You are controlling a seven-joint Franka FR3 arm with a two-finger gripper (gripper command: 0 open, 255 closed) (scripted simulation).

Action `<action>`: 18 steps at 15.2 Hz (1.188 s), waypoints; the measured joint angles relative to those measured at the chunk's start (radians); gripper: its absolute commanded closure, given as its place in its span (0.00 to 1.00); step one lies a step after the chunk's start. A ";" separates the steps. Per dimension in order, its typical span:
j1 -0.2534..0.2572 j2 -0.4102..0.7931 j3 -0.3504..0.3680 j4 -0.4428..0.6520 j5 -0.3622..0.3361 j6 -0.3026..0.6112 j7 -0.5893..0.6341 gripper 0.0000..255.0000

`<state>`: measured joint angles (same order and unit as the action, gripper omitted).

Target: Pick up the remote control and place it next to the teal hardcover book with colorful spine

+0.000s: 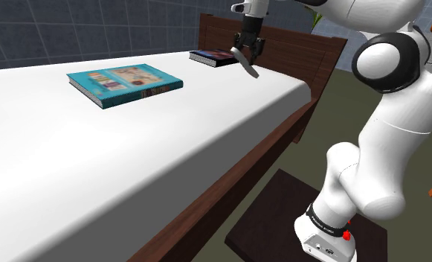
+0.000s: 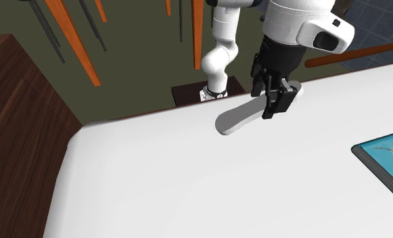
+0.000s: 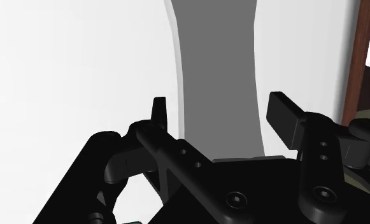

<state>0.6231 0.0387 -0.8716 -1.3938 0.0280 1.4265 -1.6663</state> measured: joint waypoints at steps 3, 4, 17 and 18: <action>0.032 0.012 0.029 0.008 0.008 0.001 0.063 1.00; 0.040 0.028 0.037 0.022 0.019 -0.002 0.081 1.00; 0.110 0.191 0.119 0.181 0.127 -0.035 0.268 1.00; 0.117 0.185 0.120 0.159 0.122 -0.019 0.272 1.00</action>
<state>0.7399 0.2232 -0.7514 -1.2344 0.1500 1.4073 -1.3947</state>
